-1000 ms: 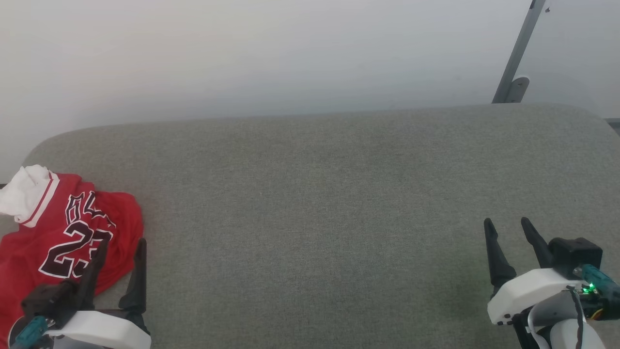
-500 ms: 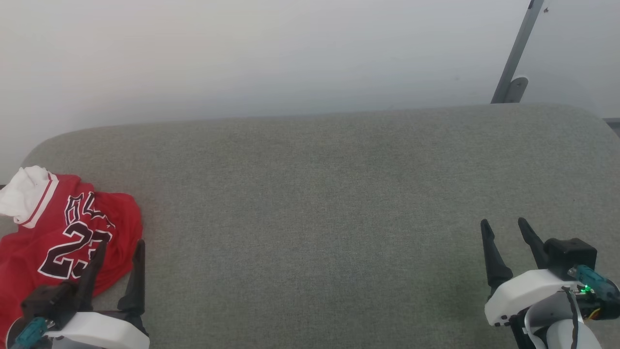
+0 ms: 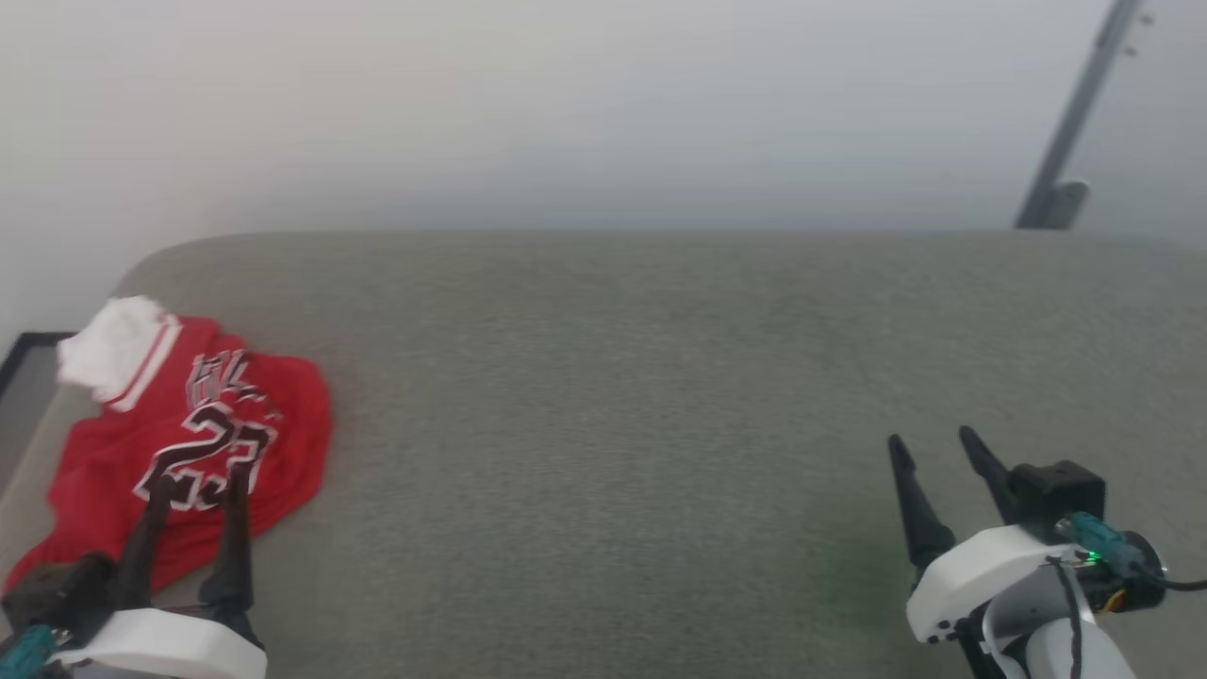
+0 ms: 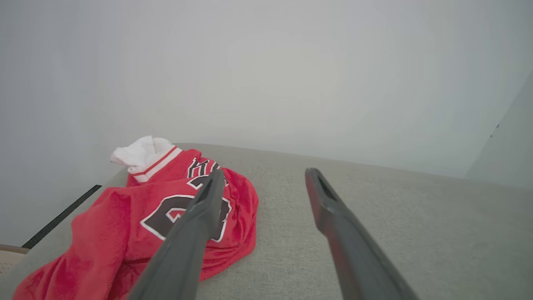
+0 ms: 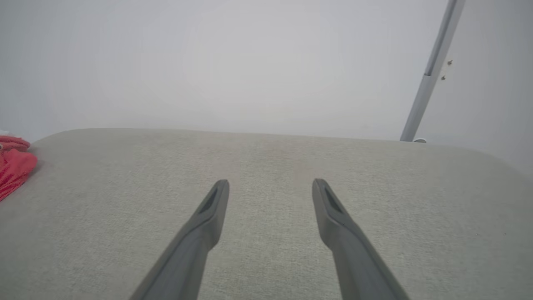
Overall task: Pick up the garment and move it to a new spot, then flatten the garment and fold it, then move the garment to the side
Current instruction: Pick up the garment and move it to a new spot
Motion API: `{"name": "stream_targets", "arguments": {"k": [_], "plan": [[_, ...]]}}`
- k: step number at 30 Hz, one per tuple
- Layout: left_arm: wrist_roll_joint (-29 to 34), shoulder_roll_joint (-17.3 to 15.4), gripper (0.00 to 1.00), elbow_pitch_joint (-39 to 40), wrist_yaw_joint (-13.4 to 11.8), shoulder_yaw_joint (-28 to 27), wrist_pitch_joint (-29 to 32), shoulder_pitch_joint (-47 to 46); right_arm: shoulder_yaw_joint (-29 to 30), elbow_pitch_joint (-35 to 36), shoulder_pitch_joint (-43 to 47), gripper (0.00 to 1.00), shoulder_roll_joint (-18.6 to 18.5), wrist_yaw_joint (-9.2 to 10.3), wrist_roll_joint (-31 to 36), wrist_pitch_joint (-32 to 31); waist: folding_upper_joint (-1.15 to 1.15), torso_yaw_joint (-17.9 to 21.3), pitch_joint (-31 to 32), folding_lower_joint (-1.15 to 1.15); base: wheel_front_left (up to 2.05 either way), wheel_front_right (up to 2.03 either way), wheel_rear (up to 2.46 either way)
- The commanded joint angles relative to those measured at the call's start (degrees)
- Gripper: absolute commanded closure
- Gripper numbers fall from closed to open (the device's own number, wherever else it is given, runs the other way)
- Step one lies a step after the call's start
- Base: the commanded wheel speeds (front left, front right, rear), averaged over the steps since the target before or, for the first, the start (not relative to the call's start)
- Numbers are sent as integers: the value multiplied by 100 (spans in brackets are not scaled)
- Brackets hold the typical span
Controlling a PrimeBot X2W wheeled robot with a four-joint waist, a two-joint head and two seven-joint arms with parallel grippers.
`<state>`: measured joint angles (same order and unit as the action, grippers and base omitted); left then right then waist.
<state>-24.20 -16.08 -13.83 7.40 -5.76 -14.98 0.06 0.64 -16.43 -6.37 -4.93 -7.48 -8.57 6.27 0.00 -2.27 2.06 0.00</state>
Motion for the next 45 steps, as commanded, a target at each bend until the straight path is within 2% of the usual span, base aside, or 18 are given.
{"name": "stream_targets", "arguments": {"k": [1, 13, 22, 33, 38, 45], "plan": [[2, -31, 0, -12, 11, -62, -25, 42, -62, -19, -71, 0, 13, -2, -41, -5, 0, -249, 82, 0, 0, 0, 0], [-66, 33, 0, -77, 3, -387, -24, 223, -538, -307, -174, 0, 75, -2, -146, 63, 0, -1203, 291, 0, 0, 0, 0], [-274, 8, 0, -219, 7, -404, -24, 117, -618, -480, -183, 0, 109, -1, -163, 153, 0, -1538, 321, 0, 0, 0, 0], [-713, -209, 0, -357, 10, -283, 38, -171, -638, -380, -328, 0, 34, -1, -90, 95, 0, -1376, 22, 0, 0, 0, 0], [-1056, -438, 0, -566, 10, -96, 177, -643, -572, -160, -517, 0, -41, -2, -4, -4, 0, -1140, -418, 0, 0, 0, 0], [-1500, -871, 0, -1129, 11, 356, 400, -1690, -493, 288, -953, 0, -202, -1, 131, -165, 0, -744, -1376, 0, 0, 0, 0]]}}
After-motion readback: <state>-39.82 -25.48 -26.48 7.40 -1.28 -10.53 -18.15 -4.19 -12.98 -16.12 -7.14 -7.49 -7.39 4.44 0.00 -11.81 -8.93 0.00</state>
